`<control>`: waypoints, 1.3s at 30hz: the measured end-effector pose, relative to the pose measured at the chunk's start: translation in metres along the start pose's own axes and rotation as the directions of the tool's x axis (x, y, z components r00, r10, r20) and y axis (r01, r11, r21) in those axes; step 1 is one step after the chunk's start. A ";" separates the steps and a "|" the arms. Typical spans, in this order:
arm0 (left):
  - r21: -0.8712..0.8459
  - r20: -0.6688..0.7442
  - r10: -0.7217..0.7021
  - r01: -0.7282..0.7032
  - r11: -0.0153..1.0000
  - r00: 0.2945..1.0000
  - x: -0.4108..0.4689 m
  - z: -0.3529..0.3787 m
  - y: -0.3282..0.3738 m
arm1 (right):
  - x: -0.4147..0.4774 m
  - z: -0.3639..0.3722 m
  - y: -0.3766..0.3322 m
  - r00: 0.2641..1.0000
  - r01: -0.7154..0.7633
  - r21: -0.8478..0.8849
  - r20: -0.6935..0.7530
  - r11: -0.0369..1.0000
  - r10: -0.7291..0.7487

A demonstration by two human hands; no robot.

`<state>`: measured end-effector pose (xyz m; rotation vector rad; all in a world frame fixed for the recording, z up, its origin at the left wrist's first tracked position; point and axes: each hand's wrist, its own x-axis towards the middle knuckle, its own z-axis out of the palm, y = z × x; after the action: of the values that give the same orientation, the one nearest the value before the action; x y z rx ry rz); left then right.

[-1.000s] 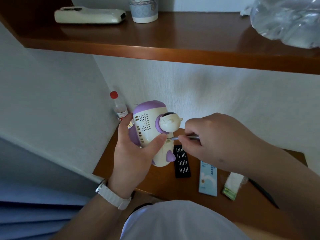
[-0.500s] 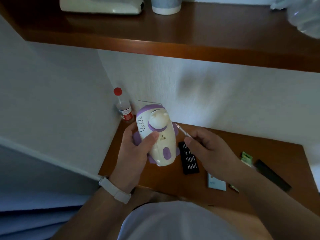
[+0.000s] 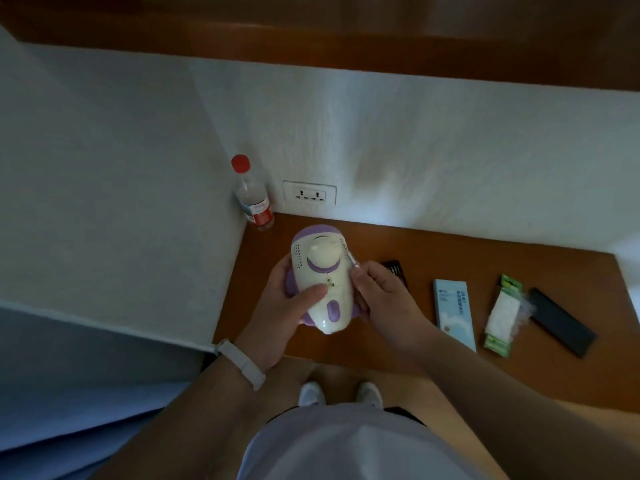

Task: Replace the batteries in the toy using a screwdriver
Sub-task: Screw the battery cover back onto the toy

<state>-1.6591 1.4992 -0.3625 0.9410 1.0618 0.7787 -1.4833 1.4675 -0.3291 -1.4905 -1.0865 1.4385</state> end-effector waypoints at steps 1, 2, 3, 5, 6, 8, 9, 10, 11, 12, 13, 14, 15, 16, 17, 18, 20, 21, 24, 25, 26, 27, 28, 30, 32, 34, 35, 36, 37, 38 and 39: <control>0.004 0.027 -0.024 0.024 1.000 0.999 0.004 -0.005 -0.005 | 0.003 0.002 0.006 1.000 -0.005 0.003 -0.010 1.000 0.005; 0.006 0.048 -0.050 0.050 0.999 0.998 0.008 -0.011 -0.009 | 0.007 0.005 0.011 1.000 -0.012 0.005 -0.019 1.000 0.012; 0.008 0.065 -0.068 0.068 0.998 0.996 0.013 -0.016 -0.015 | 0.010 0.007 0.018 0.999 -0.019 0.004 -0.029 1.000 0.019; 0.009 0.095 -0.090 0.090 0.996 0.991 0.022 -0.024 -0.026 | 0.017 0.012 0.032 0.998 -0.035 0.000 -0.056 0.999 0.035; 0.009 0.104 -0.098 0.098 0.995 0.990 0.027 -0.026 -0.031 | 0.022 0.014 0.040 0.996 -0.049 0.003 -0.071 0.999 0.049; -0.009 0.108 -0.113 0.115 0.993 0.988 0.035 -0.028 -0.040 | 0.030 0.017 0.057 0.991 -0.086 -0.008 -0.103 0.996 0.085; -0.022 0.111 -0.125 0.128 0.991 0.986 0.038 -0.029 -0.044 | 0.034 0.019 0.065 0.988 -0.102 -0.029 -0.116 0.994 0.098; -0.031 0.116 -0.144 0.148 0.988 0.983 0.041 -0.030 -0.049 | 0.037 0.021 0.072 0.986 -0.113 -0.048 -0.125 0.992 0.106; -0.034 0.123 -0.166 0.171 0.985 0.978 0.044 -0.032 -0.054 | 0.040 0.023 0.078 0.985 -0.121 -0.067 -0.132 0.990 0.112; -0.038 0.130 -0.185 0.192 0.981 0.974 0.047 -0.035 -0.058 | 0.042 0.024 0.083 0.984 -0.123 -0.086 -0.140 0.989 0.110; -0.044 0.136 -0.199 0.207 0.977 0.970 0.049 -0.037 -0.062 | 0.043 0.026 0.086 0.983 -0.122 -0.109 -0.151 0.987 0.105; -0.052 0.140 -0.210 0.219 0.974 0.968 0.051 -0.038 -0.065 | 0.044 0.027 0.090 0.982 -0.120 -0.132 -0.161 0.984 0.098; -0.056 0.139 -0.217 0.226 0.972 0.966 0.053 -0.039 -0.068 | 0.045 0.027 0.093 0.981 -0.122 -0.157 -0.167 0.980 0.096; -0.056 0.141 -0.223 0.232 0.971 0.965 0.055 -0.040 -0.070 | 0.046 0.028 0.096 0.981 -0.124 -0.175 -0.169 0.977 0.094; -0.054 0.144 -0.226 0.236 0.970 0.963 0.056 -0.040 -0.072 | 0.047 0.028 0.099 0.981 -0.127 -0.193 -0.169 0.973 0.094; -0.053 0.150 -0.230 0.240 0.969 0.962 0.058 -0.040 -0.073 | 0.048 0.028 0.101 0.981 -0.126 -0.205 -0.169 0.970 0.092; -0.059 0.166 -0.231 0.244 0.968 0.959 0.061 -0.041 -0.074 | 0.050 0.029 0.104 0.980 -0.128 -0.217 -0.177 0.968 0.090; -0.062 0.175 -0.228 0.242 0.968 0.958 0.063 -0.042 -0.074 | 0.051 0.029 0.104 0.979 -0.128 -0.220 -0.183 0.967 0.088; -0.053 0.196 -0.217 0.231 0.972 0.956 0.067 -0.044 -0.071 | 0.056 0.031 0.102 0.982 -0.107 -0.233 -0.180 0.967 0.065; -0.048 0.197 -0.216 0.229 0.972 0.956 0.067 -0.045 -0.071 | 0.056 0.032 0.102 0.983 -0.097 -0.242 -0.175 0.965 0.055; -0.046 0.194 -0.216 0.229 0.972 0.957 0.068 -0.046 -0.072 | 0.057 0.033 0.101 0.984 -0.088 -0.251 -0.171 0.964 0.045; -0.046 0.188 -0.216 0.229 0.972 0.958 0.069 -0.048 -0.073 | 0.057 0.034 0.100 0.985 -0.083 -0.257 -0.168 0.963 0.040; -0.046 0.187 -0.213 0.225 0.973 0.959 0.069 -0.049 -0.073 | 0.058 0.035 0.099 0.986 -0.076 -0.257 -0.165 0.963 0.034; -0.046 0.191 -0.208 0.220 0.974 0.959 0.071 -0.050 -0.073 | 0.059 0.036 0.097 0.986 -0.068 -0.248 -0.162 0.966 0.028; -0.046 0.199 -0.205 0.218 0.975 0.958 0.071 -0.050 -0.072 | 0.060 0.036 0.097 0.988 -0.070 -0.244 -0.152 0.967 0.033; -0.046 0.201 -0.207 0.220 0.974 0.957 0.068 -0.051 -0.071 | 0.059 0.035 0.098 0.988 -0.080 -0.251 -0.148 0.965 0.043; -0.040 0.200 -0.206 0.219 0.975 0.958 0.067 -0.051 -0.069 | 0.058 0.035 0.097 0.988 -0.085 -0.255 -0.148 0.963 0.048; -0.030 0.199 -0.203 0.213 0.977 0.959 0.066 -0.052 -0.068 | 0.057 0.035 0.097 0.987 -0.091 -0.255 -0.150 0.963 0.053; -0.018 0.196 -0.199 0.206 0.978 0.960 0.065 -0.053 -0.067 | 0.055 0.034 0.095 0.986 -0.095 -0.248 -0.155 0.964 0.057; -0.006 0.192 -0.197 0.202 0.979 0.961 0.064 -0.054 -0.066 | 0.053 0.033 0.094 0.985 -0.101 -0.248 -0.164 0.963 0.061; 0.009 0.181 -0.199 0.201 0.980 0.963 0.063 -0.055 -0.065 | 0.050 0.032 0.093 0.983 -0.106 -0.256 -0.174 0.961 0.062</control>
<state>-1.6867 1.5420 -0.4548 0.8644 0.9747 0.5201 -1.5101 1.4835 -0.4347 -1.8296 -1.1584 1.2363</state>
